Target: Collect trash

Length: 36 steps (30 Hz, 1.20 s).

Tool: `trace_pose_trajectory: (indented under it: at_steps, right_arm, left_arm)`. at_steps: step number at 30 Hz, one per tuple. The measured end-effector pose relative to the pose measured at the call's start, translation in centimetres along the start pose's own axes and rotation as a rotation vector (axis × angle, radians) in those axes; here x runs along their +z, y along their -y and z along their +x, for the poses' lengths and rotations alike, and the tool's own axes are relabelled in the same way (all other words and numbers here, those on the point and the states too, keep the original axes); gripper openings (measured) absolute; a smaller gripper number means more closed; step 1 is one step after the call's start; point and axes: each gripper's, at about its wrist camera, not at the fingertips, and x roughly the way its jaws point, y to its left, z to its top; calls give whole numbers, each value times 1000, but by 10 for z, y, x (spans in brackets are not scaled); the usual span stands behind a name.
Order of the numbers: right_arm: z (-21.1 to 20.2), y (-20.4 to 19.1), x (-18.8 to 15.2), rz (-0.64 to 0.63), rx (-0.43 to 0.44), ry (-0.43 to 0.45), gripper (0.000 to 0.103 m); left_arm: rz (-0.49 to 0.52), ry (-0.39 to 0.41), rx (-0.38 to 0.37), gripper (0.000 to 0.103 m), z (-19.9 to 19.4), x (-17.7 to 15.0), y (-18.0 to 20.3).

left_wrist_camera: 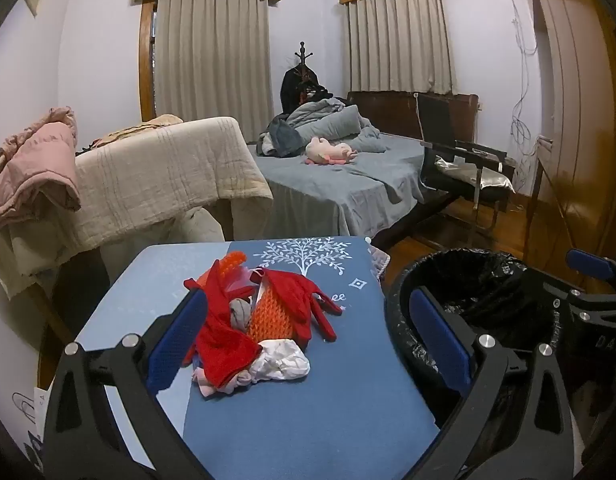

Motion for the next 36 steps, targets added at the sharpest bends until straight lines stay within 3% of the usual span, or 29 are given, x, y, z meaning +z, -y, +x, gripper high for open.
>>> trace_pose_trajectory:
  at_steps: [36]
  right_arm:
    - [3,-4,0,-7,-4,-7,97]
  left_arm:
    - [-10,2,-5,98,0,0,0]
